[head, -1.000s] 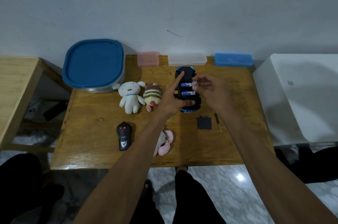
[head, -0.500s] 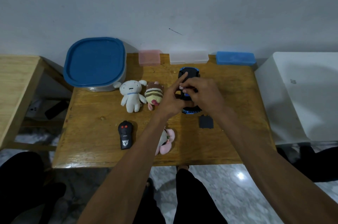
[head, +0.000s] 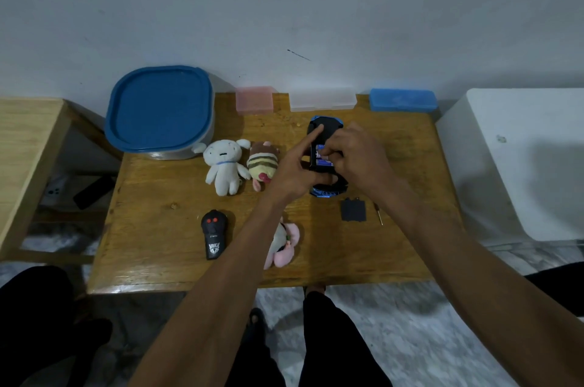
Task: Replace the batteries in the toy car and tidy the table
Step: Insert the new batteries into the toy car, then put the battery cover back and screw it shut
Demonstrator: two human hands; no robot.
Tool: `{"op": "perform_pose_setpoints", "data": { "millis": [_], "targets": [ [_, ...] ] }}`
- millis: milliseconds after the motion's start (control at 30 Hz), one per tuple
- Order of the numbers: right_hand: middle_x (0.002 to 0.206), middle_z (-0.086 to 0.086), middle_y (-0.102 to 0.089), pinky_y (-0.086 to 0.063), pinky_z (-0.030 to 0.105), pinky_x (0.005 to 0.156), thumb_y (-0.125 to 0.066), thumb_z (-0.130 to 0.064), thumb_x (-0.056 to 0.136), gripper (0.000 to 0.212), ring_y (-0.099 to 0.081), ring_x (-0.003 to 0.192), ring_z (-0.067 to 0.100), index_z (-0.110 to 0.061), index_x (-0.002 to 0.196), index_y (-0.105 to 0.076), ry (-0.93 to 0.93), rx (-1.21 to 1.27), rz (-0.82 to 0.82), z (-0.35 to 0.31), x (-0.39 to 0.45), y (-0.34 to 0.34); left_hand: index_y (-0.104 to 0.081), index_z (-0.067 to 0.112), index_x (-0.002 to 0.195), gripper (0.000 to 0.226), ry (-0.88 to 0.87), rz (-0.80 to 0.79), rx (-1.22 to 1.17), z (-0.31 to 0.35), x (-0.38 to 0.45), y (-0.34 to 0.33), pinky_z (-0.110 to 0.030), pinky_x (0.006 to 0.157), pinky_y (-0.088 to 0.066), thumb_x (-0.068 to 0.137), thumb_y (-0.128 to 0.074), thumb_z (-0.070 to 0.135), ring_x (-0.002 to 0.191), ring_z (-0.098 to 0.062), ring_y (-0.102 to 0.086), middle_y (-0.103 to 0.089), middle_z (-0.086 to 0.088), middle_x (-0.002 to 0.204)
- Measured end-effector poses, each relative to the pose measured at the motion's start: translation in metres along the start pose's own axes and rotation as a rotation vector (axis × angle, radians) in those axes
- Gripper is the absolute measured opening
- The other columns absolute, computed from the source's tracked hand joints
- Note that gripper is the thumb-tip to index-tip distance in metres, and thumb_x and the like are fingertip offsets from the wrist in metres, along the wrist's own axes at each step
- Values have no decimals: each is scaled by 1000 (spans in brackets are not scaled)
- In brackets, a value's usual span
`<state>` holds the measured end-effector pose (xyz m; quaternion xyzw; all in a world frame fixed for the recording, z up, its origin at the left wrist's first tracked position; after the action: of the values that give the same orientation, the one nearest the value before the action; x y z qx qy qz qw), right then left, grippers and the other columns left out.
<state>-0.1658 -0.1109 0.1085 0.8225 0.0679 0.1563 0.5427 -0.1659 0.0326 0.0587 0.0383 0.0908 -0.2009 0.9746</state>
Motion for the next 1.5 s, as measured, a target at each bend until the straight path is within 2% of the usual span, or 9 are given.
{"op": "perform_pose_setpoints", "data": {
  "millis": [200, 333, 500, 633, 767, 933, 1167, 1333, 1500],
  "targets": [
    [84, -3, -72, -34, 31, 61, -69, -9, 83, 18, -49, 88, 21, -18, 95, -80, -56, -109, -33, 6, 1, 0, -36, 31, 156, 106, 40, -26, -6, -1, 7, -10, -38, 88, -61, 71, -83, -11, 114, -17, -66, -56, 2, 140],
    [90, -3, -72, -44, 33, 70, -71, -15, 87, 16, -56, 94, 19, -21, 100, -79, -161, -6, -47, 18, -2, -2, -35, 30, 156, 104, 52, -44, 8, -1, 8, -13, -34, 90, -60, 74, -82, -10, 120, -20, -62, -50, 5, 145],
    [100, 1, -75, -53, 25, 80, -67, -13, 94, 14, -66, 90, 11, -15, 105, -75, -531, 326, 200, 42, -35, -3, -35, 32, 157, 105, 47, -11, -30, -5, 7, -5, -27, 84, -60, 73, -81, -13, 117, -20, -63, -52, -6, 146],
    [107, 8, -75, -50, 24, 84, -68, -11, 94, 17, -69, 101, 21, -6, 109, -73, -758, 288, 18, 63, -68, -39, -30, 32, 158, 108, 51, 2, -20, -12, 4, -5, -28, 86, -60, 74, -80, -12, 113, -12, -63, -52, -5, 146],
    [109, 12, -74, -59, 38, 83, -76, -21, 87, 32, -69, 100, 28, -7, 116, -72, -880, 249, -220, 72, -91, -76, -29, 33, 159, 107, 57, -16, -11, -15, 0, -7, -27, 87, -59, 75, -80, -11, 110, -8, -63, -51, -4, 145],
    [118, 14, -69, -56, 32, 82, -85, -25, 78, 48, -67, 102, 27, -8, 121, -70, -878, 152, -257, 64, -104, -93, -30, 34, 158, 108, 62, -14, 3, -16, -3, -11, -29, 92, -59, 74, -82, -9, 112, -9, -61, -51, -7, 143],
    [114, 12, -69, -49, 28, 74, -81, -15, 83, 41, -66, 102, 29, -10, 121, -66, -861, 178, -144, 57, -114, -94, -29, 34, 157, 106, 52, -42, -2, -16, -7, -17, -15, 78, -56, 76, -80, -11, 108, -2, -60, -47, -8, 149],
    [103, 18, -74, -57, 35, 81, -71, -1, 88, 10, -69, 96, 30, 0, 98, -74, -865, 387, -8, 67, -108, -75, -31, 36, 158, 107, 29, -46, -8, -18, -8, -16, -37, 96, -58, 75, -82, -9, 121, -19, -60, -50, -4, 149],
    [92, -4, -72, -54, 17, 71, -73, -11, 90, 10, -63, 78, 2, -19, 95, -71, -870, 523, 348, 59, -84, -12, -32, 38, 157, 106, 9, -33, -25, -14, -9, -13, -38, 98, -57, 75, -82, -7, 124, -16, -59, -49, -2, 150]
  ]
}}
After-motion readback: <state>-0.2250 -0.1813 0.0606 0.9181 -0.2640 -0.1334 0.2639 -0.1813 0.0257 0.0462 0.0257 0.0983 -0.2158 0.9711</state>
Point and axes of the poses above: each hand's wrist, its own x-axis towards the middle knuckle, its own y-axis out of the back of the hand, z = x × y, the point moved 3 cm from there along x, towards the middle knuckle
